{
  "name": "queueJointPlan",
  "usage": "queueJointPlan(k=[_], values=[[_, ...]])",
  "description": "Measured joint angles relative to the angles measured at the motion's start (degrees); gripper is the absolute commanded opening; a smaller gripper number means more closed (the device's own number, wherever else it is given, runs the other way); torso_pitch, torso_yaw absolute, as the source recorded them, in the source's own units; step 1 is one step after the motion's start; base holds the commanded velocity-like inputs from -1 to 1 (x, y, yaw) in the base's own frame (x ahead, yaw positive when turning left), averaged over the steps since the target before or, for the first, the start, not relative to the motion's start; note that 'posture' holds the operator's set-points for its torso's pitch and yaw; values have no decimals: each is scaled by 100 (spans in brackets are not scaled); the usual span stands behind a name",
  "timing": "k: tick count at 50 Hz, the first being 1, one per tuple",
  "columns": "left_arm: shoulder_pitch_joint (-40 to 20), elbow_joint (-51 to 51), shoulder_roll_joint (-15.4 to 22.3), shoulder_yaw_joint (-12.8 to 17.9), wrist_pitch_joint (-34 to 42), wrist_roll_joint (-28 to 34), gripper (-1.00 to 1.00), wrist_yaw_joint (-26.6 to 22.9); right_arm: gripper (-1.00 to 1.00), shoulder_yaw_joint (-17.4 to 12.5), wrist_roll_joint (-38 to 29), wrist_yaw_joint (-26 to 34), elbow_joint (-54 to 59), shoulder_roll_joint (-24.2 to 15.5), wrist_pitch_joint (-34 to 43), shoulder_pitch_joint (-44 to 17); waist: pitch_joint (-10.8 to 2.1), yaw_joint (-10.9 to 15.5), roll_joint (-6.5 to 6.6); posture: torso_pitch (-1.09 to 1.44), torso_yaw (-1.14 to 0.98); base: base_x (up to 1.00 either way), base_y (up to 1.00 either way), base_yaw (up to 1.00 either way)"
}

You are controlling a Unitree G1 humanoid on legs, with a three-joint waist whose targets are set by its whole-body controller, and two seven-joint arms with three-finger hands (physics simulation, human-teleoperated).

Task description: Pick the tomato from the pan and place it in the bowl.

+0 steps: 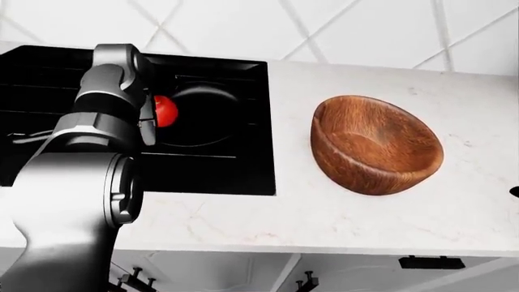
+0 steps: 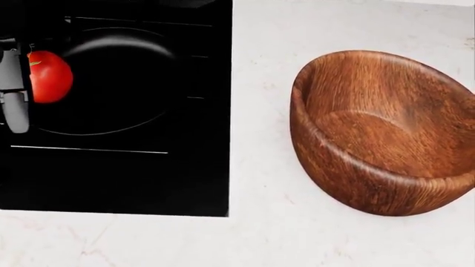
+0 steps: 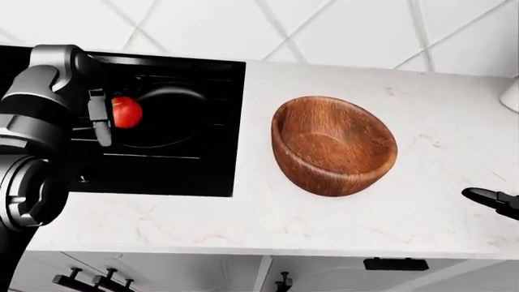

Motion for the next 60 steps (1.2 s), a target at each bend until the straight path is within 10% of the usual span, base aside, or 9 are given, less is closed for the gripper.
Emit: queueJointPlan(k=[3, 7, 24, 27, 60], values=[[26, -27, 7, -19, -26, -1, 91, -17, 100, 3, 3, 0, -17, 2, -5, 1, -5, -1, 4, 0, 0, 0, 0, 0], [12, -148, 38, -52, -16, 29, -10, 120, 100, 3, 8, 3, 0, -8, -13, -7, -9, -16, 3, 0, 0, 0, 0, 0], [-16, -120, -23, 5, -69, -103, -46, 27, 100, -38, 44, 8, -38, -3, 8, 22, -50, -18, 90, 0, 0, 0, 0, 0], [-1, -92, -39, -5, -112, -96, -100, 88, 100, -46, 51, 11, -57, -7, 15, 19, -37, -16, 78, 0, 0, 0, 0, 0], [-354, 71, -222, 56, -747, -750, -100, 595, 100, -4, 28, 3, -119, -3, 68, -21, 68, 28, -54, 0, 0, 0, 0, 0]])
